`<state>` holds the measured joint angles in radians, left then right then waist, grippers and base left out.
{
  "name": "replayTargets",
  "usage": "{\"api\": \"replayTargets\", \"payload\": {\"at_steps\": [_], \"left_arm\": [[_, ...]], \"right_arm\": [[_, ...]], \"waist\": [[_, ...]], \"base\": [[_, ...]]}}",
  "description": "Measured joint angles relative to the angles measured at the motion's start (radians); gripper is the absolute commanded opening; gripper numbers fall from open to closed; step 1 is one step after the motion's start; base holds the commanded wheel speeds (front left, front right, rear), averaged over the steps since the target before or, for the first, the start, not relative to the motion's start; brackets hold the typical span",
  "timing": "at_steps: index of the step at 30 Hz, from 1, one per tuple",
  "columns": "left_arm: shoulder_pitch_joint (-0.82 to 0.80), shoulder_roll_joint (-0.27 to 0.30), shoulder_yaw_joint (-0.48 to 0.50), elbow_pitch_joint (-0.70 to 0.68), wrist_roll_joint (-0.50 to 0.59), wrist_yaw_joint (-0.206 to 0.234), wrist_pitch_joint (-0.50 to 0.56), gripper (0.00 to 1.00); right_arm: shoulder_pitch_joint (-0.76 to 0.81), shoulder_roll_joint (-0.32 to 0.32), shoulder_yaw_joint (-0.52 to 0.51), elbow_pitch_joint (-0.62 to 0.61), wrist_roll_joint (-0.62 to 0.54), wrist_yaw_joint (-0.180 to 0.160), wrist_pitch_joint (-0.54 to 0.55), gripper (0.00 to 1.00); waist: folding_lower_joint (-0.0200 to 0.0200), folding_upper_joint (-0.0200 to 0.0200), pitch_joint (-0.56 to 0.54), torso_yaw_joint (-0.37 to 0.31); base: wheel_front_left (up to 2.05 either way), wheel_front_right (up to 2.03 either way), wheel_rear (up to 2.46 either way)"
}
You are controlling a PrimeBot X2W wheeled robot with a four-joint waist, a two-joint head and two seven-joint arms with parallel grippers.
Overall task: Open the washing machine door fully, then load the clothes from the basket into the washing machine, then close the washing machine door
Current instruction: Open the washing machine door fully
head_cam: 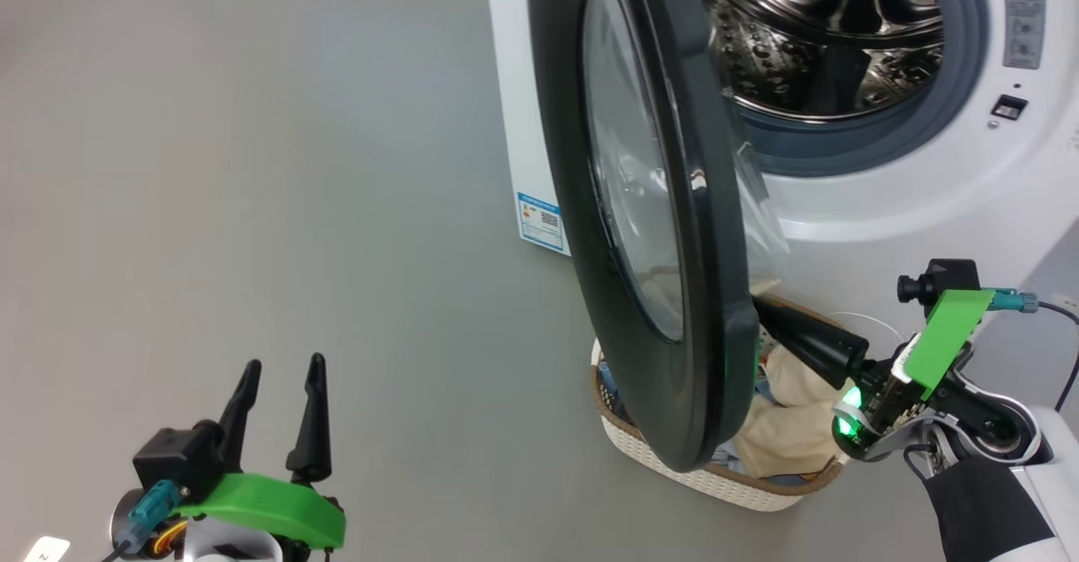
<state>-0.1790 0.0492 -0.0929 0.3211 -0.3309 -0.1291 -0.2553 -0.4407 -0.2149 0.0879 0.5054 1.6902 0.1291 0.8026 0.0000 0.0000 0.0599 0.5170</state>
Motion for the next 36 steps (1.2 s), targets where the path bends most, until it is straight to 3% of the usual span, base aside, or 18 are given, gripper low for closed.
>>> {"api": "replayTargets", "payload": {"at_steps": [1, 2, 4, 5, 6, 14, 21, 31, 36], "left_arm": [[0.000, 0.000, 0.000, 0.000, 0.000, 0.000, 0.000, 1.00], [0.000, 0.000, 0.000, 0.000, 0.000, 0.000, 0.000, 1.00], [0.000, 0.000, 0.000, 0.000, 0.000, 0.000, 0.000, 1.00], [0.000, 0.000, 0.001, 0.000, 0.000, 0.000, 0.000, 1.00], [0.000, 0.001, 0.001, 0.000, 0.000, 0.000, 0.000, 1.00], [0.001, 0.000, 0.004, -0.003, 0.000, 0.000, 0.000, 1.00], [0.001, 0.000, 0.019, -0.025, 0.000, 0.000, 0.000, 1.00], [0.005, 0.004, 0.055, -0.052, 0.018, 0.000, 0.000, 1.00], [0.022, 0.003, 0.064, -0.062, 0.021, 0.000, 0.000, 1.00]], "right_arm": [[0.000, 0.002, -0.007, -0.005, 0.000, 0.000, 0.000, 0.00], [0.000, 0.001, -0.014, -0.008, 0.000, 0.000, -0.002, 0.07], [0.000, -0.001, -0.018, -0.013, -0.004, 0.000, -0.007, 0.45], [0.000, -0.001, -0.018, -0.013, -0.009, 0.000, -0.009, 0.87], [0.000, -0.001, -0.017, -0.014, -0.009, 0.000, -0.009, 1.00], [0.002, -0.007, -0.030, -0.097, -0.074, 0.000, -0.074, 1.00], [0.015, -0.007, -0.017, -0.224, -0.250, 0.000, -0.281, 1.00], [0.160, -0.007, 0.020, -0.403, -0.437, 0.000, -0.543, 1.00], [0.204, -0.053, 0.048, -0.421, -0.585, 0.000, -0.713, 1.00]], "waist": [[0.0000, 0.0000, 0.000, -0.007], [0.0000, 0.0000, -0.001, -0.015], [0.0000, 0.0000, -0.003, -0.033], [0.0000, 0.0000, -0.004, -0.043], [-0.0001, 0.0000, -0.005, -0.054], [-0.0001, 0.0000, -0.014, -0.152], [0.0000, 0.0000, -0.016, -0.245], [0.0000, 0.0000, -0.013, -0.369], [0.0000, 0.0000, -0.013, -0.420]], "base": [[0.00, 0.00, 0.00], [0.00, 0.00, 0.00], [0.00, 0.00, 0.00], [0.00, 0.00, 0.00], [0.00, 0.00, 0.00], [0.00, 0.00, 0.00], [0.00, 0.00, 0.00], [0.00, 0.00, 0.00], [0.00, 0.00, 0.00]]}}
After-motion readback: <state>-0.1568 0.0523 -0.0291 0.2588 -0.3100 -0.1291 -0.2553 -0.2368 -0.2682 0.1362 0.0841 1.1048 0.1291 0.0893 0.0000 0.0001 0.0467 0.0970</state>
